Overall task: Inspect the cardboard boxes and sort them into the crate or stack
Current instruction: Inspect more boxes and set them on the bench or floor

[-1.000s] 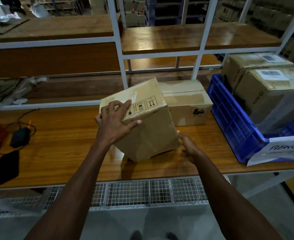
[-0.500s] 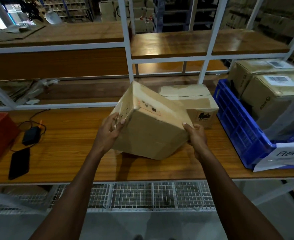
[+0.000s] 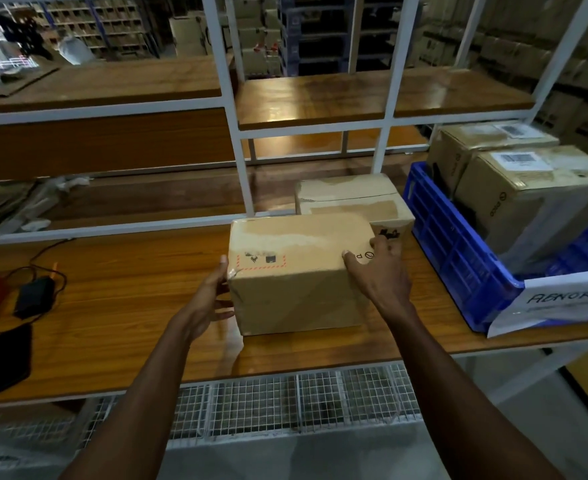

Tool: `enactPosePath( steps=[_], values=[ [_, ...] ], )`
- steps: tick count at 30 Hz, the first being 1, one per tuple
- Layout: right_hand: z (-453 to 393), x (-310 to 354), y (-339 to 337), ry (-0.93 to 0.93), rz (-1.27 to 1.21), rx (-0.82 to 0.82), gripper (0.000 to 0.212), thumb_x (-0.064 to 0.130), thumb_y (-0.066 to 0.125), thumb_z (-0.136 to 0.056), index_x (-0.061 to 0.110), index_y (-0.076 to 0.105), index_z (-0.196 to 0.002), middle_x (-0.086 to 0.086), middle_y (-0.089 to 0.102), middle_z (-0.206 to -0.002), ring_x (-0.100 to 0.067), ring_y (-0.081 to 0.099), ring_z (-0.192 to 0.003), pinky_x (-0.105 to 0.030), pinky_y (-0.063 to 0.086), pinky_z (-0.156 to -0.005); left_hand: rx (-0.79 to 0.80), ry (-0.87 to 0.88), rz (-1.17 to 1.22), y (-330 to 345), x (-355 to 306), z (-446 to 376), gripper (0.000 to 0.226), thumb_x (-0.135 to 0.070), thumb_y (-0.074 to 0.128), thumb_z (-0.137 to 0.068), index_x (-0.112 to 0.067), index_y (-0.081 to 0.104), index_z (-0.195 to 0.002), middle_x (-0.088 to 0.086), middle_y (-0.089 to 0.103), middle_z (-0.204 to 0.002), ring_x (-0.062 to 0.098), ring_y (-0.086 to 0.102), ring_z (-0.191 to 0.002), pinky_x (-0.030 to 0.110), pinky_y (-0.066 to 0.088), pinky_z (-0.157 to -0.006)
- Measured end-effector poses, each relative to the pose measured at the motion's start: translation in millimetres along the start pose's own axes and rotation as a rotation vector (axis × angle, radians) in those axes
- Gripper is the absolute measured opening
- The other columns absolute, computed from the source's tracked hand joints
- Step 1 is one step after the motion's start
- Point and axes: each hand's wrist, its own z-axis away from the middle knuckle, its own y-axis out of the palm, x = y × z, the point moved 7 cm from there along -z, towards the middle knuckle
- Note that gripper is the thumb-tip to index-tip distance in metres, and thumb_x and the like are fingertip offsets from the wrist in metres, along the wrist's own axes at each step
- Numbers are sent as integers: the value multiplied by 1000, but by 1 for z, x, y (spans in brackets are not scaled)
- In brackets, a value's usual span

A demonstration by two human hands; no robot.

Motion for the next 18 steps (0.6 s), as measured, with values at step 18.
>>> enactPosePath(
  steps=[18],
  values=[
    [-26,25,18,-124,202,173,51,42,52,-100,23,47,-147,-8,34,-162,-36,29,-148,-57,29,-114,-204,498,-1353,120,-84,-29,63,-71,33,-98,-43,27,-154,2,27,-165,43,27,-146,66,26,-112]
  ],
)
